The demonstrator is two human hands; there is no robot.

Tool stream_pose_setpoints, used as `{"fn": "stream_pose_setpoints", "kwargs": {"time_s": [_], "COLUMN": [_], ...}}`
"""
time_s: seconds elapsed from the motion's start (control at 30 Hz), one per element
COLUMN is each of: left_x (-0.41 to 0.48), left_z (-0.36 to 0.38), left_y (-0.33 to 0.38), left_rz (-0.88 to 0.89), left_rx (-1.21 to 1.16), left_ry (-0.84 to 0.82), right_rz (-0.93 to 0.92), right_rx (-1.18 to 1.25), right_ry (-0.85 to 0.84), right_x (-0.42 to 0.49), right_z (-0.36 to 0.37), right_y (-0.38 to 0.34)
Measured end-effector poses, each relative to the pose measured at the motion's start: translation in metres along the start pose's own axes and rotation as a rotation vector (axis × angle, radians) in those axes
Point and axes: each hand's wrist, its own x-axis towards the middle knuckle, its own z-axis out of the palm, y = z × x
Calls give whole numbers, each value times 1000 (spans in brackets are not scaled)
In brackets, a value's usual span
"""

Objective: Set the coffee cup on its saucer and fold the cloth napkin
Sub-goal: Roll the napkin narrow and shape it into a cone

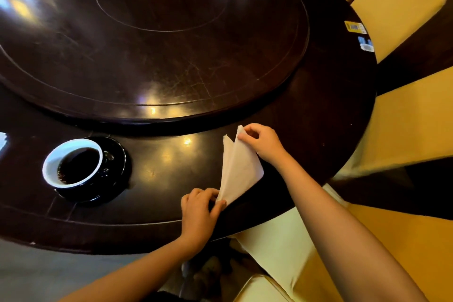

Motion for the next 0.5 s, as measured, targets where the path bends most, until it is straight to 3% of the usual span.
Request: {"fn": "stream_pose_setpoints", "kwargs": {"time_s": [0.23, 0.5], "left_x": [-6, -12], "left_z": [8, 17], "left_y": [-4, -6], "left_rz": [32, 205], "left_rx": [134, 375], "left_ry": [38, 121], "right_rz": [80, -244], "right_rx": [-104, -547], "right_ry": [69, 227], "right_x": [23, 21], "right_z": [46, 64], "right_y": [32, 41]}}
